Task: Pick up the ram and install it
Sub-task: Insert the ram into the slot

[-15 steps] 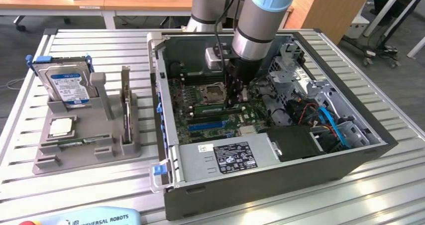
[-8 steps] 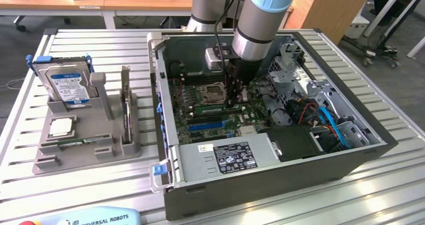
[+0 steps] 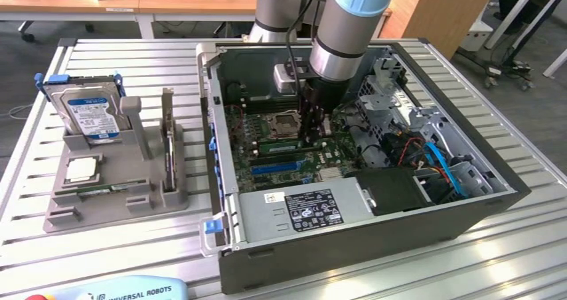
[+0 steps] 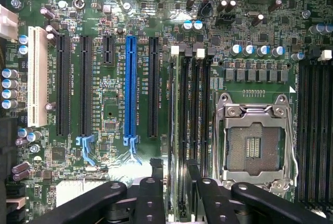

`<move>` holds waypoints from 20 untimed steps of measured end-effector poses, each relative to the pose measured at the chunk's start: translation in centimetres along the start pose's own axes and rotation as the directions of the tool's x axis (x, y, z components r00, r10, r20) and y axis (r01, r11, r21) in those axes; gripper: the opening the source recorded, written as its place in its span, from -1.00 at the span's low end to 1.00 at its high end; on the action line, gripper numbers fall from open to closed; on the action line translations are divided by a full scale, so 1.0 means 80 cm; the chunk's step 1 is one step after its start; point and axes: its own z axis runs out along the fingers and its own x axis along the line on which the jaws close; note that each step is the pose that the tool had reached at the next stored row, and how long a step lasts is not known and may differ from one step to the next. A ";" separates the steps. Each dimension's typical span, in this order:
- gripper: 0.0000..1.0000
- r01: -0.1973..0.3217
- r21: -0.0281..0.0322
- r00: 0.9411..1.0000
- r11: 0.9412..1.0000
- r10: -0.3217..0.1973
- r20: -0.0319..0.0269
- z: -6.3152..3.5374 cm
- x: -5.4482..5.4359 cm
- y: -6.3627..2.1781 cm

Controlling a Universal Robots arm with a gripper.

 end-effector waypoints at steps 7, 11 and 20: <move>-0.38 0.000 0.000 1.000 1.000 0.000 0.000 -0.005 0.000 0.000; -0.38 0.000 0.000 1.000 1.000 0.000 0.000 -0.012 0.000 0.001; -0.38 0.000 0.000 1.000 1.000 0.000 0.000 -0.028 -0.001 0.001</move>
